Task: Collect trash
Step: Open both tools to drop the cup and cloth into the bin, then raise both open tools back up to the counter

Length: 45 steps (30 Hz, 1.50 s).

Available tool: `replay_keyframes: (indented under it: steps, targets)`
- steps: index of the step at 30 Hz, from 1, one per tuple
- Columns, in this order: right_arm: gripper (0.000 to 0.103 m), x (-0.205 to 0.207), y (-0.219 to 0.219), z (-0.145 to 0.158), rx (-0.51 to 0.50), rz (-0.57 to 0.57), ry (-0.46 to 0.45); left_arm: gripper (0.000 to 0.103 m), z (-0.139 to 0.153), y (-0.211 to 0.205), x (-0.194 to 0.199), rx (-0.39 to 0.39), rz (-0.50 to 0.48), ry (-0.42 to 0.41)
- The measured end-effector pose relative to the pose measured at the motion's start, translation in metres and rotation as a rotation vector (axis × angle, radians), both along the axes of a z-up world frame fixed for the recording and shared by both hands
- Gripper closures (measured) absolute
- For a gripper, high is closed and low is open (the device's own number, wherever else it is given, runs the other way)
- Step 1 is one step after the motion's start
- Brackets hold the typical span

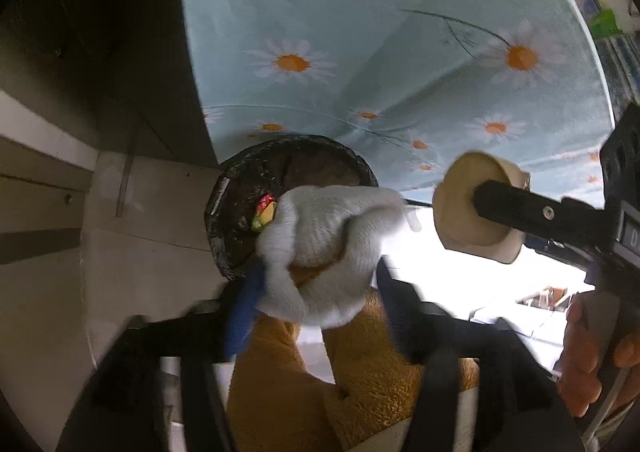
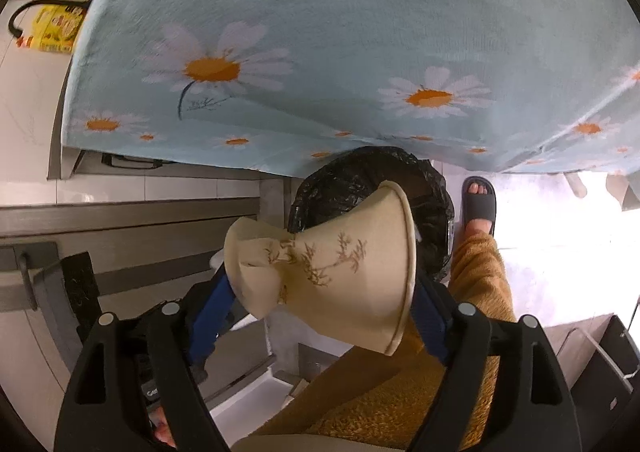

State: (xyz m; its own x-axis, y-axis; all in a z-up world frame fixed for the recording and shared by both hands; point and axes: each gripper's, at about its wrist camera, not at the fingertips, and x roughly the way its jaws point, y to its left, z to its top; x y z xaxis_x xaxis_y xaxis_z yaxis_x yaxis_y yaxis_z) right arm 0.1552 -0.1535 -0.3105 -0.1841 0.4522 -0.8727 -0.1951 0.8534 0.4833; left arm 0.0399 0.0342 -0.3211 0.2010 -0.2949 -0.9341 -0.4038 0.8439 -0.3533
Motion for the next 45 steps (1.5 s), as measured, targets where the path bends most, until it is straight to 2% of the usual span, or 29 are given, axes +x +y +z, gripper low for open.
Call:
replay_keyframes:
  steps: [2, 5, 16, 25, 36, 45]
  targets:
    - [0.019, 0.0, -0.001, -0.001, 0.001, -0.012, 0.011, 0.038, 0.0, 0.003, 0.0, -0.037, 0.013, -0.006]
    - [0.019, 0.0, -0.001, 0.001, 0.014, -0.016, 0.017, 0.038, 0.005, 0.002, 0.002, -0.016, -0.01, -0.013]
    - [0.019, 0.004, -0.004, 0.012, 0.025, -0.047, -0.002, 0.038, 0.011, 0.007, 0.0, -0.011, 0.007, -0.019]
    - [0.019, 0.004, -0.012, 0.035, 0.039, -0.074, -0.041, 0.038, 0.03, 0.017, 0.001, -0.017, 0.012, -0.071]
    - [0.019, 0.004, -0.026, 0.087, 0.055, -0.092, -0.138, 0.038, 0.082, 0.019, 0.002, -0.004, -0.017, -0.201]
    - [0.019, 0.008, -0.033, 0.133, 0.065, -0.098, -0.257, 0.038, 0.129, 0.017, 0.016, 0.018, -0.1, -0.3]
